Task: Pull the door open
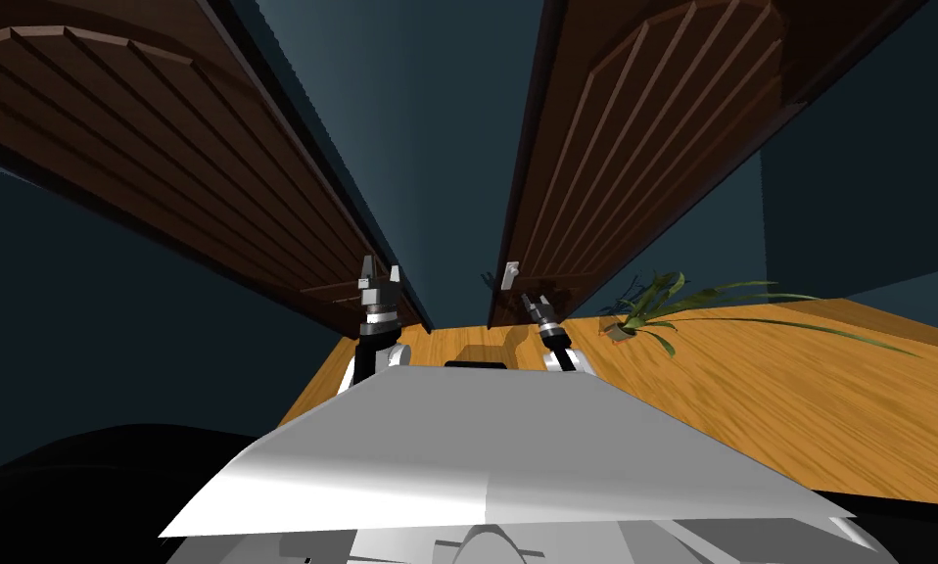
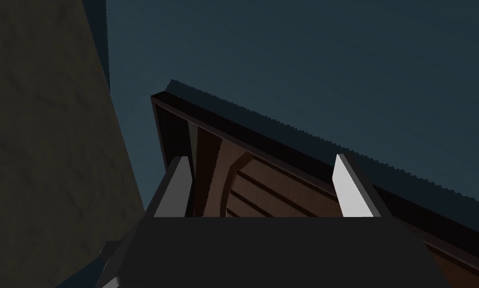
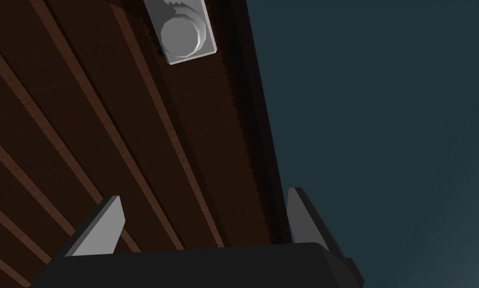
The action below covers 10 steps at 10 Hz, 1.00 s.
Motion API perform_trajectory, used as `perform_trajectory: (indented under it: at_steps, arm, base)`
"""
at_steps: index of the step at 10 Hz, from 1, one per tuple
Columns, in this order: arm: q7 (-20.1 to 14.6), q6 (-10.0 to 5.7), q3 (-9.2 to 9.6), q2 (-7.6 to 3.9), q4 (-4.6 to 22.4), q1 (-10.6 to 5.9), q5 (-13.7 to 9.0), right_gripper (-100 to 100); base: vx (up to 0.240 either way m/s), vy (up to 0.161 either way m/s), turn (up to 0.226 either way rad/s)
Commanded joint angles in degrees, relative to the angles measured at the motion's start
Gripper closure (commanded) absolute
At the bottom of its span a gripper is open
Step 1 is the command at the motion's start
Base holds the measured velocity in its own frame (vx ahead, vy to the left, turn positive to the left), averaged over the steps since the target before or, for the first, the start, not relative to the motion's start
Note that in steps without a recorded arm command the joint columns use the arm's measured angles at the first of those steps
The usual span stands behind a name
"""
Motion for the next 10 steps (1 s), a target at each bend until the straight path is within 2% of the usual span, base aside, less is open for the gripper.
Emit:
perform_trajectory:
  at_steps: [1, 6, 7, 8, 10]
  arm:
    - [2.3, 0.35, -0.39, -0.14, 1.9, -0.58, 1.7, -100]
    - [7.5, 1.19, -1.37, -0.52, 6.3, -1.89, 5.7, -100]
    - [6.7, 1.27, -1.08, -0.40, 5.4, -1.57, 5.3, -100]
    - [6.9, 0.93, -3.09, -1.31, 7.5, -2.42, 4.7, -100]
    - [6.9, 0.48, -4.96, -2.13, 9.5, -3.24, 4.0, -100]
  base:
    - [0.142, 0.005, 0.022]
    - [0.151, 0.001, 0.013]
    - [0.083, -0.009, 0.005]
    - [0.070, 0.035, 0.134]
    - [0.116, 0.048, 0.106]
